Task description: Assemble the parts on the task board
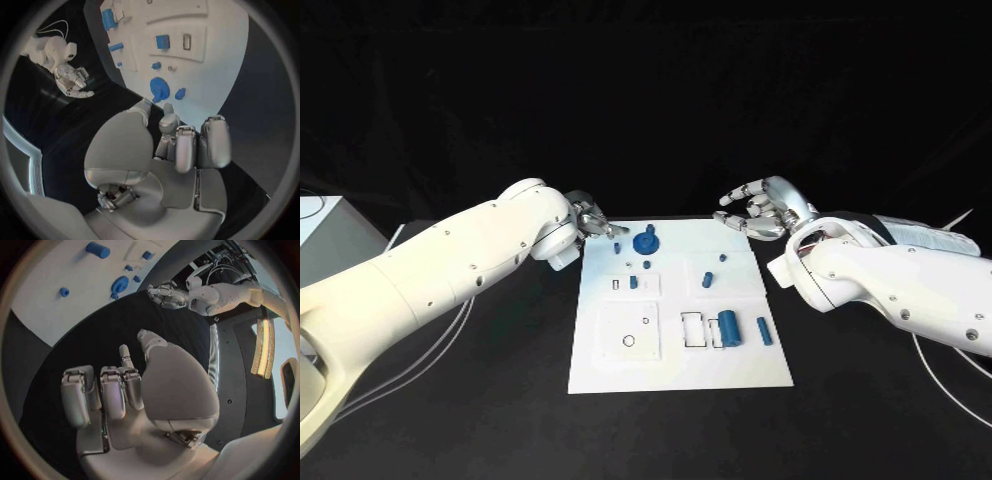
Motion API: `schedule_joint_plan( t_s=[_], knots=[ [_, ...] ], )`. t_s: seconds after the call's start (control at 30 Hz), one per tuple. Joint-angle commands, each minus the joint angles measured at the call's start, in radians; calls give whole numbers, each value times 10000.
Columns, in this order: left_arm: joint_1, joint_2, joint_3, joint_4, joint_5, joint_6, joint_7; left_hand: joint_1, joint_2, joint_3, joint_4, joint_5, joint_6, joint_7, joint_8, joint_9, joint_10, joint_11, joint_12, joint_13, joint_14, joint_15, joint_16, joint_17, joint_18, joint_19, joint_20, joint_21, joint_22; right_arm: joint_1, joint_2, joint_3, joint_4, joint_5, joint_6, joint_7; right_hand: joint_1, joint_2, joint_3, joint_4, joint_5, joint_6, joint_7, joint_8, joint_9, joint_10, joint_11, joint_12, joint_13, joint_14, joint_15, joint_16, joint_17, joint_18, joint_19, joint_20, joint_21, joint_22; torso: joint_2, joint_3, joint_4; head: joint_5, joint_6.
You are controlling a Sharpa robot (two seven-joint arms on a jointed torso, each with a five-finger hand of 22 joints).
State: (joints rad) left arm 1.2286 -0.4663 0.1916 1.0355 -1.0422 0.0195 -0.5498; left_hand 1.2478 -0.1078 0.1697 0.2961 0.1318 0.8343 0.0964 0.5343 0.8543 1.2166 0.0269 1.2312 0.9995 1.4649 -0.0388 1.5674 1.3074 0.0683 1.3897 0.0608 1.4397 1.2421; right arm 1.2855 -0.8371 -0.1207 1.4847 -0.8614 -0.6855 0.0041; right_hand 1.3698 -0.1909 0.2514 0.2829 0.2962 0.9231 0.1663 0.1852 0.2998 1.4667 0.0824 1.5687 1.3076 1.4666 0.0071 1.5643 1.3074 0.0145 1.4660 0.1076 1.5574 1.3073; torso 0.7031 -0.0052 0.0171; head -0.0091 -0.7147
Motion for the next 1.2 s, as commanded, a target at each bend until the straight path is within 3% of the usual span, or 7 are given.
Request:
schedule_joint_plan(
  t_s=[0.03, 0.23, 0.53, 0.97, 1.2],
  knots=[
    [82, 205, -2, -382, -234, 312, 264, -71, -175, 334, -5, 44, 28, 28, -46, -72, -73, -8, 88, -16, 1059, 53, 34, 2634, 24, 29, 71, -35, 14, 17, -18, 11, 46, -52, -2, 126, -62, -6, 45, -8, 44, -74, 7, 38, -5, 1041, 19, 21, 2632, 1005, 14, 7, 2482, -98, 973, 18, -33, 2522, 108, -5, -53, 19, 70],
    [153, 486, -16, -1026, -314, 452, 268, -158, -280, 586, -7, 44, 67, 23, -30, -106, -77, -10, 111, -28, 1059, 54, 34, 2634, 25, 26, 74, -36, 14, 64, -44, 23, 113, -89, -10, 121, -62, -6, 45, -8, 44, -74, 7, 38, -5, 1041, 19, 21, 2632, 1005, 14, 7, 2482, -98, 973, 18, -33, 2522, 191, -13, -96, 36, 93],
    [170, 738, -113, -1598, -301, 569, 317, -183, -317, 701, -8, 47, 82, 19, -16, -116, -69, -13, 130, -17, 1059, 53, 34, 2634, 23, 31, 74, -31, 25, 148, -76, 38, 200, -118, -28, 117, -62, -6, 45, -8, 44, -74, 7, 38, -5, 1041, 19, 21, 2632, 1005, 14, 7, 2482, -98, 973, 18, -33, 2522, 324, -36, -131, 9, 186],
    [172, 776, -150, -1695, -327, 642, 292, -256, -402, 859, -4, 25, 115, 12, 24, -118, -81, -17, 138, -38, 1059, 49, 34, 2634, 24, 28, 72, -32, 23, 196, -107, 67, 279, -263, -53, 113, -58, -10, 54, -22, 53, -77, 6, 42, -5, 1041, 18, 21, 2632, 1008, 13, 11, 2492, -98, 974, 18, -31, 2523, 384, -59, -129, 33, 192],
    [173, 758, -153, -1728, -321, 758, 243, -263, -422, 1002, -12, 37, 145, -7, 66, -110, -69, -31, 161, -22, 1059, 42, 34, 2634, 23, 31, 69, -29, 31, 208, -116, 70, 283, -279, -53, 107, -58, -10, 54, -22, 53, -77, 6, 42, -5, 1041, 18, 21, 2632, 1008, 13, 11, 2492, -98, 974, 18, -31, 2523, 376, -47, -140, 68, 157]
  ],
)
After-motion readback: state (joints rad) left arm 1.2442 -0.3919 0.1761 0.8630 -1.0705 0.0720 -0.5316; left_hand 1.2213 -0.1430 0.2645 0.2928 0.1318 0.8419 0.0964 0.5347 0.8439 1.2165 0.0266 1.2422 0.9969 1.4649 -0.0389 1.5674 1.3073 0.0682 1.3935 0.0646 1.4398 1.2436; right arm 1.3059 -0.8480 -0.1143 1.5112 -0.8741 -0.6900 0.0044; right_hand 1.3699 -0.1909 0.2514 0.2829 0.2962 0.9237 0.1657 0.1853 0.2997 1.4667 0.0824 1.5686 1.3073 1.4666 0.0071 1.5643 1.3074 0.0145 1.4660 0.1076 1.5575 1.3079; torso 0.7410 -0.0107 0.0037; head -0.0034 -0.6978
